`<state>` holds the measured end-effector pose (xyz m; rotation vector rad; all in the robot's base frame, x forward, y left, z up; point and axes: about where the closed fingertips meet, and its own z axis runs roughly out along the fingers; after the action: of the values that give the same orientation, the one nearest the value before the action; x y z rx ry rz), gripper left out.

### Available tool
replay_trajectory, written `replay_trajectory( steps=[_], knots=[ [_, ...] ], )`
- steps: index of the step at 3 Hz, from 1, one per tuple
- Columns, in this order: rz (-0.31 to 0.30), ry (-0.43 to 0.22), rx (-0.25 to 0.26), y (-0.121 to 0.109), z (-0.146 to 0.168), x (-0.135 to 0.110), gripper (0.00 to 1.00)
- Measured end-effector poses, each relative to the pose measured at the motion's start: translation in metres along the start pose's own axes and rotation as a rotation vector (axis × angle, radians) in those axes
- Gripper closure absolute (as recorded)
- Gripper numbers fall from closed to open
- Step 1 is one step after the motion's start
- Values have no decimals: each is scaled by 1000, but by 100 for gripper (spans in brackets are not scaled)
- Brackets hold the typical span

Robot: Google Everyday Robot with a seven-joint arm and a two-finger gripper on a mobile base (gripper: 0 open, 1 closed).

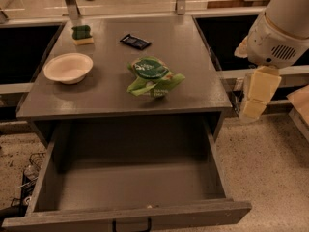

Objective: Place green rice chip bag into top drawer

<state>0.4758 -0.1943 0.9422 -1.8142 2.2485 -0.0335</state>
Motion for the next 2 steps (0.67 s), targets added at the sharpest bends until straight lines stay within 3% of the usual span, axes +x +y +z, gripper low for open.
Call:
replay_trajectory(
  steps=[1,2],
  knots=[
    [0,0,0,0,0,0,0],
    [-19,-21,23,-14,-12,-4,0]
  ],
)
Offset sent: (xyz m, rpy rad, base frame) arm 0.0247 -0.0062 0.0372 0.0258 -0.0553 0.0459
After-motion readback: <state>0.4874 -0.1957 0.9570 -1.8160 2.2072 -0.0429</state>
